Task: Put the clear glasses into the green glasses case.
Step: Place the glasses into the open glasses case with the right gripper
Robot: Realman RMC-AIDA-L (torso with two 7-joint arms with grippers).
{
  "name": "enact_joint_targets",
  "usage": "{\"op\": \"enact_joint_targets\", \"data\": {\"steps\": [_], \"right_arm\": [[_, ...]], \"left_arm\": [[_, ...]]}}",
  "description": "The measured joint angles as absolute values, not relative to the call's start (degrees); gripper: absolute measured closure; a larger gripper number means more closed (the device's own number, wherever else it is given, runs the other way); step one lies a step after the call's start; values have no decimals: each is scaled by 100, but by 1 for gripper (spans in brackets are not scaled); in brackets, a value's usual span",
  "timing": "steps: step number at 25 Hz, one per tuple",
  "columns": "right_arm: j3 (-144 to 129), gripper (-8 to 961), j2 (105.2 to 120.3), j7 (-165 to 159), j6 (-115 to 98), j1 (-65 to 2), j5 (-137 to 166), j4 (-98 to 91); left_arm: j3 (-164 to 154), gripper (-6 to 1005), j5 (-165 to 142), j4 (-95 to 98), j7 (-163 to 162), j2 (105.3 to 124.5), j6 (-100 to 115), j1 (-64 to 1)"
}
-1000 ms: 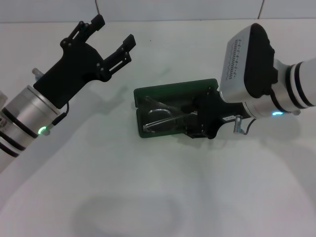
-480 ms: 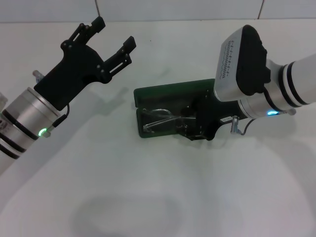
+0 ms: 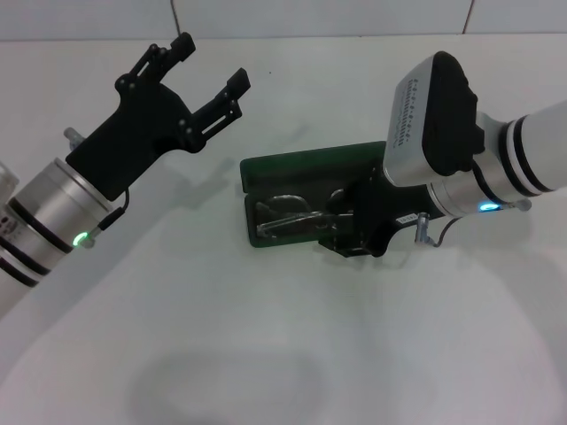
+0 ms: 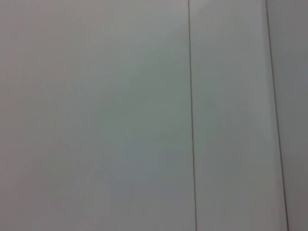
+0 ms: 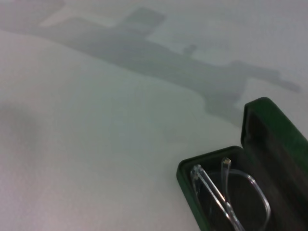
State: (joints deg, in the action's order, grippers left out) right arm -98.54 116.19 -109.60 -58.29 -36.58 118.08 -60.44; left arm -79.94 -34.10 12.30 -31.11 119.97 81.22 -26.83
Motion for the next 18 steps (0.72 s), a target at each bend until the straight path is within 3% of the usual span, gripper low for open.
{"op": "enact_joint_targets", "data": {"steps": [9,18], "right_arm": [[-9811,495,11590,-10881,-5868,-3107,11753,-6887],[-9922,495,11617,-10876,-5743,-3611,11723,-6055]], "left_arm": [[-7998,147,-3410,1228,-3111,11997,8121,-2636],[-7998,147,-3410,1227,-3111,11997,8121,-2681]]}}
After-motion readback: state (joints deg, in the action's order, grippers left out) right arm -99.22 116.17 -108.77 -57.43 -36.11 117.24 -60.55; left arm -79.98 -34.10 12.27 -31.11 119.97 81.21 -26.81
